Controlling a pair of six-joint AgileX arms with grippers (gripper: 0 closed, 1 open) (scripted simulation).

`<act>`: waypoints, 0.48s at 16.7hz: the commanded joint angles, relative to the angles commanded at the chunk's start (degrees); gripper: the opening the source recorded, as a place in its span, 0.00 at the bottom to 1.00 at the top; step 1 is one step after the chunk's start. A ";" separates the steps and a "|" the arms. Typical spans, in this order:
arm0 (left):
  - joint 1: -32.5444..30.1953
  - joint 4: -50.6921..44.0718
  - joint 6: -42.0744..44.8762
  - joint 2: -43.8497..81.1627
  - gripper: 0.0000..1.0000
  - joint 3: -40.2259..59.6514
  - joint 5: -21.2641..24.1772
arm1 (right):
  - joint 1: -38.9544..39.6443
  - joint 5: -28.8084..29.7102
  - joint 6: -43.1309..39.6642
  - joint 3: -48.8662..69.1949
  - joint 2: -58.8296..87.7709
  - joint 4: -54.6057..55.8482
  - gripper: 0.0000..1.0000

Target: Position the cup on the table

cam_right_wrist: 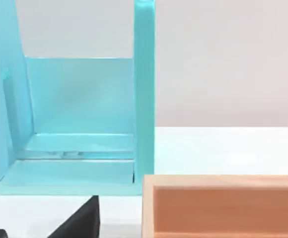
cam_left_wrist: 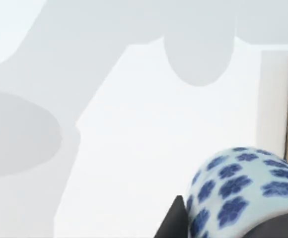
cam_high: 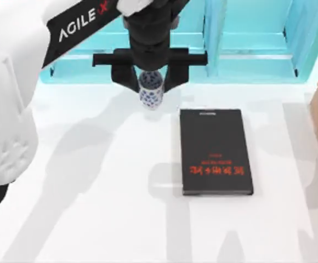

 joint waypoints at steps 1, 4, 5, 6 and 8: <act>3.86 0.97 3.44 -2.87 0.00 -3.81 0.58 | 0.00 0.00 0.00 0.00 0.00 0.00 1.00; 15.98 4.30 14.26 -12.84 0.00 -17.29 2.41 | 0.00 0.00 0.00 0.00 0.00 0.00 1.00; 19.89 5.49 17.75 -16.42 0.00 -22.25 3.01 | 0.00 0.00 0.00 0.00 0.00 0.00 1.00; 23.59 6.69 21.08 -20.02 0.00 -27.21 3.59 | 0.00 0.00 0.00 0.00 0.00 0.00 1.00; 29.92 9.01 27.06 -27.09 0.00 -36.60 4.64 | 0.00 0.00 0.00 0.00 0.00 0.00 1.00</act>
